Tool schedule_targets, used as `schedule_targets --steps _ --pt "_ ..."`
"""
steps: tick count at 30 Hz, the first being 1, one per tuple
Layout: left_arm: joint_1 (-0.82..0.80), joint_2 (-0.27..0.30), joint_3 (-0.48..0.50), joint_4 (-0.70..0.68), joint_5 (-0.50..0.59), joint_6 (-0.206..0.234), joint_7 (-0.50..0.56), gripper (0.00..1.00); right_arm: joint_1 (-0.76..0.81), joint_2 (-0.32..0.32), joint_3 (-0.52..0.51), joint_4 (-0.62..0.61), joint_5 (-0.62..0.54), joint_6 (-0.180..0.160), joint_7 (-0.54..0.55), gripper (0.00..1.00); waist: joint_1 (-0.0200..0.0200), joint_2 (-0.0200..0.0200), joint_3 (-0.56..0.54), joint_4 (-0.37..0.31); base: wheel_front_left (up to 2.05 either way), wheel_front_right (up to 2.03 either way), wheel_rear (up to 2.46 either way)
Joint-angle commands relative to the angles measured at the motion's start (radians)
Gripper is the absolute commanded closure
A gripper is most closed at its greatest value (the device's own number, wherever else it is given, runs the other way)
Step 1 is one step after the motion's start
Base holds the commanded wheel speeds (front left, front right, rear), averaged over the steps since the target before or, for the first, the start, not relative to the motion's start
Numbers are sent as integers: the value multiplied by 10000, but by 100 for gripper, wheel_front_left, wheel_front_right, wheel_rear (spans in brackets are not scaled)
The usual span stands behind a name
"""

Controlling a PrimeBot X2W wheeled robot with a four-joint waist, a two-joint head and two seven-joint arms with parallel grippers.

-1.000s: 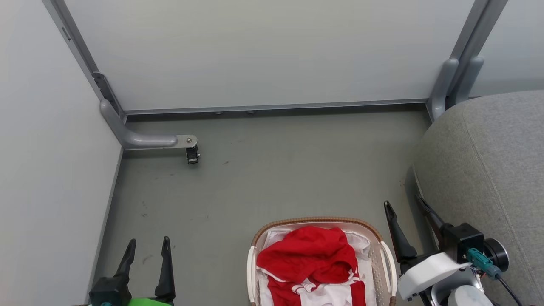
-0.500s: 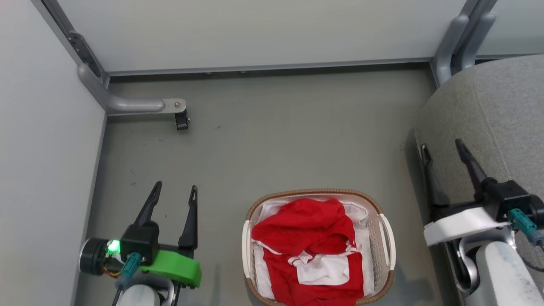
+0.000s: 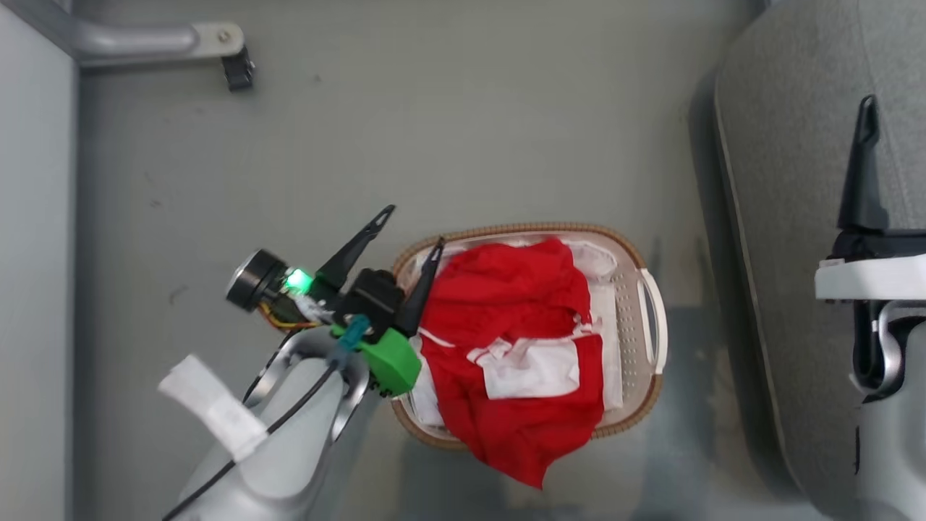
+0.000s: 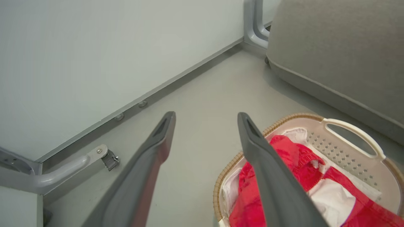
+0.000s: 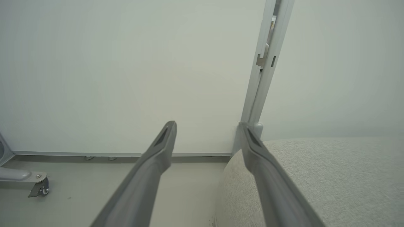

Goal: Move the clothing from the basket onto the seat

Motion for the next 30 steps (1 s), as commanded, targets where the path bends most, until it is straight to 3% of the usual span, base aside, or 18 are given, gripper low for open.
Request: schedule_targets --steps 1,10,18,30 --pt "-444 86 -349 326 53 -21 0 0 -186 -21 -101 -108 58 -8 -25 0 -1 113 1699 -664 0 0 0" --pt "-2491 14 -3183 3133 -120 -5 0 0 -725 -21 -96 -440 533 -10 -25 0 -1 113 3207 -1215 0 0 0" --pt "-3771 -141 -3705 5274 -120 -4 214 0 -980 -21 260 -467 1045 -10 -25 0 -1 113 4064 -1635 0 0 0" --pt "-4791 -308 -3755 6365 -429 385 85 0 -1158 -22 363 -364 1452 -10 -25 0 -1 113 4563 -1826 0 0 0"
